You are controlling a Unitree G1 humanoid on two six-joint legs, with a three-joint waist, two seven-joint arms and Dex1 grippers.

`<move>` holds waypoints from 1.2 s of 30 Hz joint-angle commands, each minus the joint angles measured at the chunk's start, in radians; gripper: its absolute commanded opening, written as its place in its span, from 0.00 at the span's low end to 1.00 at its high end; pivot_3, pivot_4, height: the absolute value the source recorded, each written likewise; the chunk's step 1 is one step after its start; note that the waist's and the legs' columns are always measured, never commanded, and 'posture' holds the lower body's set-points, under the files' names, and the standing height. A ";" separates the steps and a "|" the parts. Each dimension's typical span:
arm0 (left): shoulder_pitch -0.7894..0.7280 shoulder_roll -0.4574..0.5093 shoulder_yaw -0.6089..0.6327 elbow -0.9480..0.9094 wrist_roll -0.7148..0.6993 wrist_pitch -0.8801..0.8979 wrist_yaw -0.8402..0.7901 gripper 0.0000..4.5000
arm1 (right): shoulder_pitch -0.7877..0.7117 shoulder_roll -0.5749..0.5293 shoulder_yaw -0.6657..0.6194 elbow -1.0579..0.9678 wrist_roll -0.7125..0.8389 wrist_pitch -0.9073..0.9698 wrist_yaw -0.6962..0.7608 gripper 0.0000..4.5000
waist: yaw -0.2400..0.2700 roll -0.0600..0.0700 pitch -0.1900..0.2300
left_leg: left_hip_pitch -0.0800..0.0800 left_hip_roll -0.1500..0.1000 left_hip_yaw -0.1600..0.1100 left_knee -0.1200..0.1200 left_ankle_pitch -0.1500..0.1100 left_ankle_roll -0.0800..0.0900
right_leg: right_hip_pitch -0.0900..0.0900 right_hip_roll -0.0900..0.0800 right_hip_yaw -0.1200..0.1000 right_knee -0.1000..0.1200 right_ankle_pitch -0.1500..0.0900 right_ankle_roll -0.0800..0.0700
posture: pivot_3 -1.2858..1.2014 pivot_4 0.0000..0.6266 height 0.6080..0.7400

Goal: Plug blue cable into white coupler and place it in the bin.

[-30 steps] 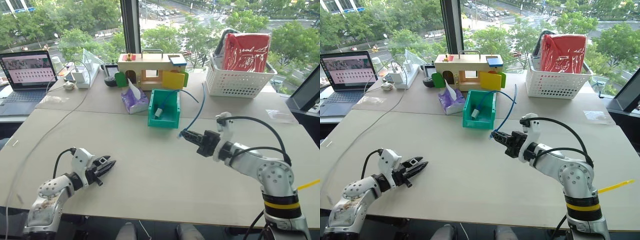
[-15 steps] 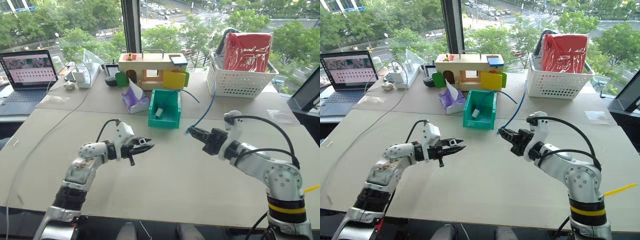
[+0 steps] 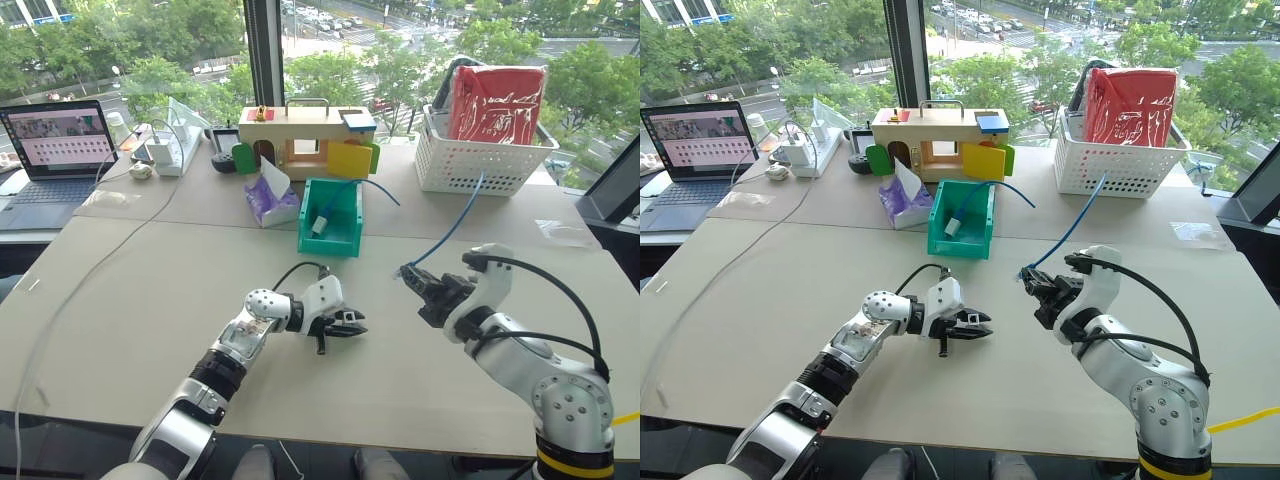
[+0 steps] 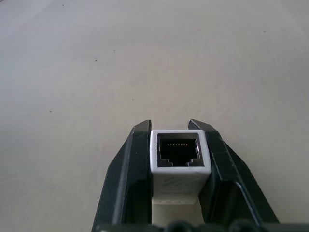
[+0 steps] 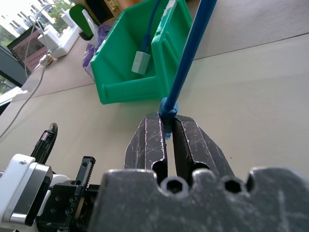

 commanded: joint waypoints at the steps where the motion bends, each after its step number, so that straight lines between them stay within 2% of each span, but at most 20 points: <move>1: -0.015 -0.006 0.002 0.029 0.007 -0.041 -0.030 0.16 | 0.009 -0.004 -0.029 -0.060 0.003 -0.039 -0.021 0.00 | 0.000 0.000 0.000 | 0.000 0.000 0.000 0.000 0.000 0.000 | 0.000 0.000 0.000 0.000 0.000 0.000 | 0.52 0.24 0.80; 12: 0.035 -0.027 -0.052 -0.104 0.024 0.127 -0.039 0.16 | 0.102 0.048 0.121 -0.090 0.094 -0.015 -0.114 0.00 | 0.002 0.000 0.000 | 0.000 0.000 -0.001 0.000 0.000 0.000 | 0.001 0.000 0.000 -0.001 0.000 0.000 | 0.52 0.24 0.80; 26: 0.017 -0.014 -0.083 -0.207 0.071 0.362 0.045 0.16 | 0.175 0.077 0.133 -0.085 0.169 -0.052 -0.182 0.00 | 0.003 0.000 0.000 | 0.001 0.000 -0.001 0.000 0.000 0.000 | 0.002 0.000 0.000 0.000 0.000 0.001 | 0.52 0.24 0.80; 36: 0.006 -0.009 -0.108 -0.254 0.073 0.450 0.048 0.16 | 0.186 0.071 0.153 -0.084 0.197 -0.082 -0.186 0.00 | 0.003 0.000 -0.001 | 0.001 0.000 -0.001 0.000 0.000 0.000 | 0.002 0.000 0.000 0.000 -0.001 0.002 | 0.52 0.24 0.80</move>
